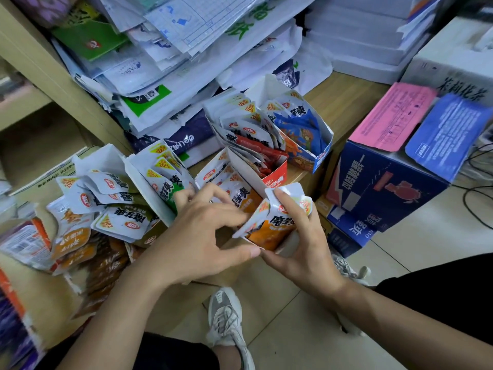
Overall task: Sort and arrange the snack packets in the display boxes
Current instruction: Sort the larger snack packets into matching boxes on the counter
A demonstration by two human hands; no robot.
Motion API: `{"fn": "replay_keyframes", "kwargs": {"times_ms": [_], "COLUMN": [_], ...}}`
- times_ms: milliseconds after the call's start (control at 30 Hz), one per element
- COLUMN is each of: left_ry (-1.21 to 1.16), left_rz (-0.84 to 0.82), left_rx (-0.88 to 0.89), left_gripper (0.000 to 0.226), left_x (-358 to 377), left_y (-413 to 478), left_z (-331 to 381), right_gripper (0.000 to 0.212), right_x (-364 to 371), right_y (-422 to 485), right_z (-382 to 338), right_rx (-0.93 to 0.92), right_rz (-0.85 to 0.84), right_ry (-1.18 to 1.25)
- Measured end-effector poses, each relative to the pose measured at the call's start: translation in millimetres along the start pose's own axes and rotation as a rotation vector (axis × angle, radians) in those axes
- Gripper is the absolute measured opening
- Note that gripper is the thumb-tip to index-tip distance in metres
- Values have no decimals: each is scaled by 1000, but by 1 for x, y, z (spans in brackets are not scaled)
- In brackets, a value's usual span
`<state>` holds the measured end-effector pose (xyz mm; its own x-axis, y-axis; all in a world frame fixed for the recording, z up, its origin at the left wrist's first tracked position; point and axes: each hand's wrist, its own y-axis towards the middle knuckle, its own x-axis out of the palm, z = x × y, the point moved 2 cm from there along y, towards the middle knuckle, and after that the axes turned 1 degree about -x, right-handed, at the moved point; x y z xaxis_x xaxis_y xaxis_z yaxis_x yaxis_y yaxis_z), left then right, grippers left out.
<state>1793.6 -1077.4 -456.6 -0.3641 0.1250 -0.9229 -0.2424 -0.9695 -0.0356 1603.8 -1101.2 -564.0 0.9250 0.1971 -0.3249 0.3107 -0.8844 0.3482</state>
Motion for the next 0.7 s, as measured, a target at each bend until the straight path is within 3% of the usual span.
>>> {"fn": "replay_keyframes", "kwargs": {"times_ms": [100,200,267,333,400,467,567,700], "left_ry": [-10,-43,-102,-83,17,67,101,215], "left_rz": [-89,-32,111,364,625,724,584,259], "left_rx": [82,127,166,172,54,-164,-323,-269], "left_gripper": [43,34,29,24,18,18,32,74], "left_x": [2,4,0,-10,-24,-36,-39,-27], "left_y": [-2,-3,-4,-3,-3,-6,-11,-8], "left_z": [-8,-8,-9,-16,-28,-47,-73,-75], "right_gripper": [86,72,69,69,73,77,86,100], "right_x": [-2,0,1,1,2,6,13,26], "right_y": [3,2,2,3,4,6,11,24], "right_z": [-1,-3,-3,-4,-7,-12,-20,-29], "right_rx": [10,17,26,41,49,68,116,139], "right_rz": [-30,-3,21,37,61,86,100,-3], "right_ry": [-3,-11,-10,5,-7,-53,-116,-232]}}
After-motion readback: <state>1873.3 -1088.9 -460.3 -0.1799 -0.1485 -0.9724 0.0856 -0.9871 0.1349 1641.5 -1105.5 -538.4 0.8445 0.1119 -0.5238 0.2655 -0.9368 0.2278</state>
